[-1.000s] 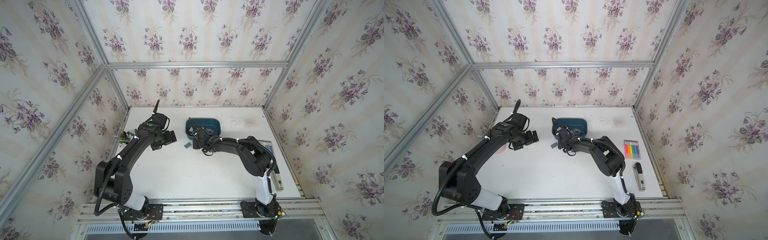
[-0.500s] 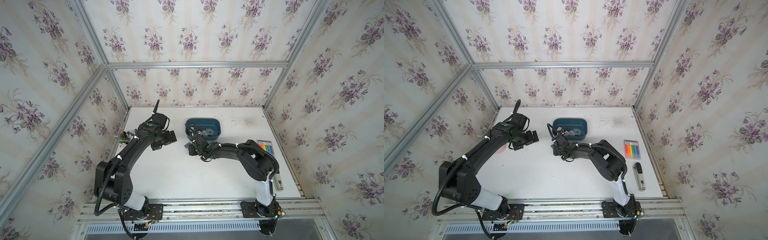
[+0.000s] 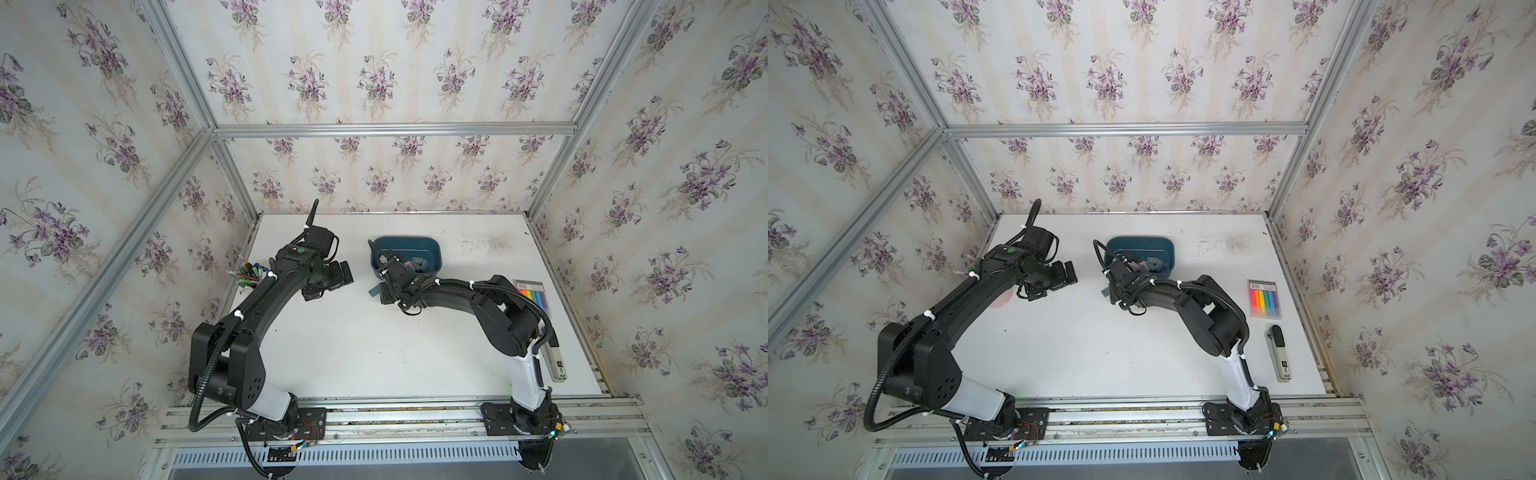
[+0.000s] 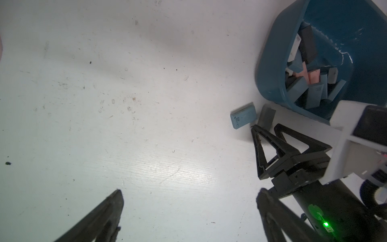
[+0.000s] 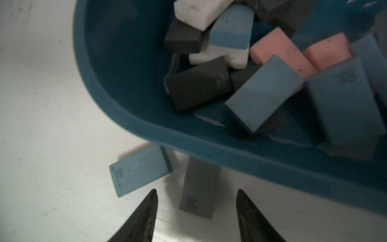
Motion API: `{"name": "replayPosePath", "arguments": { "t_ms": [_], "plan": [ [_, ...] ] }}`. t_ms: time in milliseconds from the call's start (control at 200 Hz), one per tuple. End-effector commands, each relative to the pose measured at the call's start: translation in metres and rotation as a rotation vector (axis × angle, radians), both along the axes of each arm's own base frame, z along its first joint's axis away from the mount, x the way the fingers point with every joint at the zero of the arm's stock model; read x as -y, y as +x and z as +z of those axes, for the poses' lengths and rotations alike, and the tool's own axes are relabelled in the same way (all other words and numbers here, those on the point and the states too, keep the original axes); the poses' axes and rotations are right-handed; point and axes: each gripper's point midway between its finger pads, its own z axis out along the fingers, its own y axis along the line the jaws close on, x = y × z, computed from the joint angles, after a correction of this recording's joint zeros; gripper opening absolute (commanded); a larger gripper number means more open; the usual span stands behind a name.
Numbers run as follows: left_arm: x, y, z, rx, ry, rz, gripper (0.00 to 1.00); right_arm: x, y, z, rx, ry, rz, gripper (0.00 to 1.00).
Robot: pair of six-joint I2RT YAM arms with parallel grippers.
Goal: Put the eraser in the storage box
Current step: Pick up the eraser from the center of the board.
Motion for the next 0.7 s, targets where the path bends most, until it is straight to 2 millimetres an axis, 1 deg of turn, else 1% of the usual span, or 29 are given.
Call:
{"name": "replayPosePath", "arguments": {
  "t_ms": [0,55,240,440,540,694],
  "plan": [
    [0.000,0.003,0.002,0.015,-0.003,-0.002,0.99,0.009,-0.003,-0.006,-0.006,-0.030,-0.028,0.59],
    [0.000,0.004,0.003,0.017,-0.006,-0.001,0.99,0.009,-0.005,-0.008,-0.011,-0.020,-0.024,0.58],
    [0.000,0.004,0.002,0.014,-0.014,0.004,0.99,0.011,-0.006,-0.016,-0.025,-0.038,-0.028,0.53],
    [-0.001,0.003,0.003,0.016,-0.011,0.007,0.99,0.011,-0.002,-0.016,-0.032,-0.064,-0.040,0.45],
    [-0.001,0.003,0.003,0.016,-0.010,0.006,0.99,0.010,-0.004,-0.017,-0.043,-0.057,-0.041,0.42],
    [-0.001,0.004,0.003,0.016,-0.012,0.008,0.99,0.015,-0.009,-0.023,-0.063,-0.070,-0.053,0.39]
  ]
}}
